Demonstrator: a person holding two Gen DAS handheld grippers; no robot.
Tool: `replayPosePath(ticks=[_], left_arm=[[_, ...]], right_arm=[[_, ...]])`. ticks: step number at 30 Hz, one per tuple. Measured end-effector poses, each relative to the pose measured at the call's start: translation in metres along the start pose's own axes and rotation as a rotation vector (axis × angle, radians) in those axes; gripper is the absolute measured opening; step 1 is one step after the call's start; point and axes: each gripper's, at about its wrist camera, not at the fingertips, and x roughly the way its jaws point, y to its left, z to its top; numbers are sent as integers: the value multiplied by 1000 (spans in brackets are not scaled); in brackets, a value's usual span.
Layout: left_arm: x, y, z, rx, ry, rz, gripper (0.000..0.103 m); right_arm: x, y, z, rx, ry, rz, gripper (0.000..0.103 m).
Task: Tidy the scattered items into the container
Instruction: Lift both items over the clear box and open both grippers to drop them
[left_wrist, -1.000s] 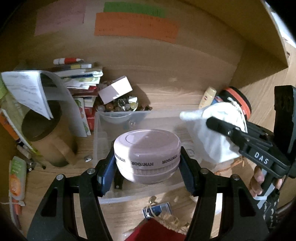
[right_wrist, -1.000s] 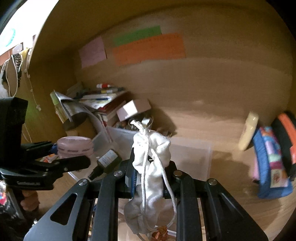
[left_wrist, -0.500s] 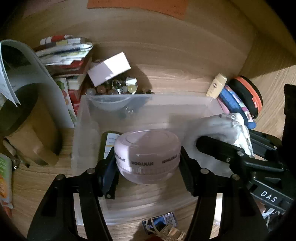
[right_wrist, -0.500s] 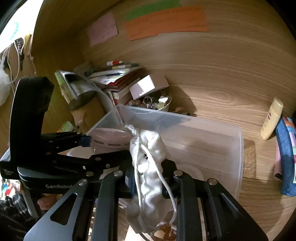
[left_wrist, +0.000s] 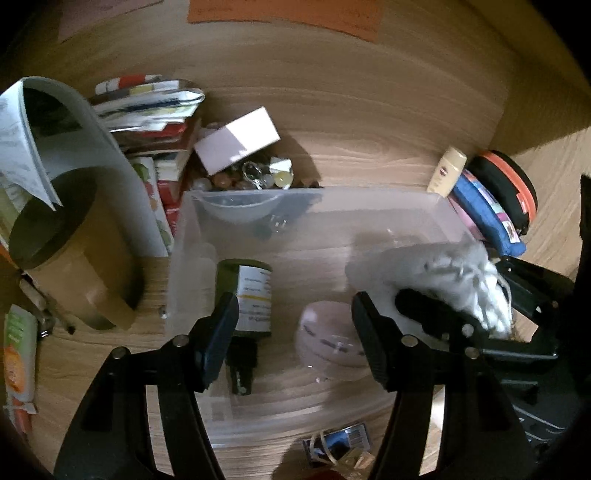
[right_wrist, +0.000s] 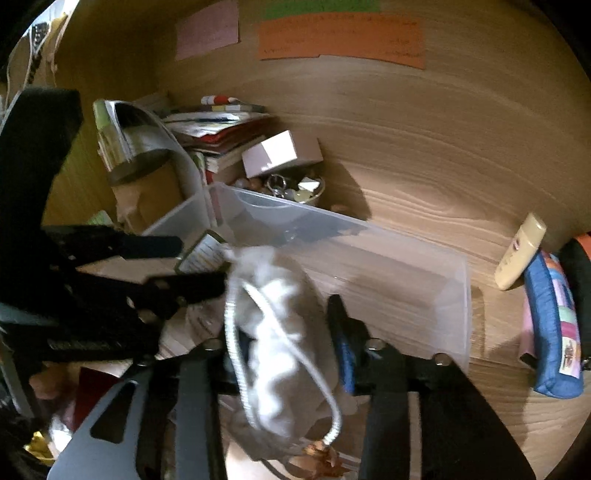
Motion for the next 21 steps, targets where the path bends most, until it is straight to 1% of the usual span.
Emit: replayPosePath(ticks=[3,4,7,8,9,10,12,14,16,21], left_arm=[[-3,3,3,-23,-2,-55,70],[-5,3,4,-26,-10,-59,70],[-15,2,8,-15,-43,-25,70],[-19,2,8,-14,-54,-19,71],[-23,2,9,-16,-62,-17,74],[-26,3,9,-18,-69,-18,76],[-35,6,10,-28,-79,-27,86],[-41,8,10,-33,-87,-32,91],[-47,9,8,-36,-92,-30,91],[-60,9,0,-28,-91,-22,95]], right_arm=[[-1,2,0,-17,-11,-26,49],[-2,3,1,-24,-15,-31,50],[-7,6,2,-33,-29,-32,60],[-10,6,3,-34,-36,-37,67],[-13,6,3,-36,-48,-49,72],[-16,6,4,-36,-53,-57,73],[-24,5,5,-25,-72,-67,80],[-31,4,6,-16,-87,-85,82],[-40,3,4,-9,-101,-113,82],[-62,-8,-6,34,-123,-126,84]])
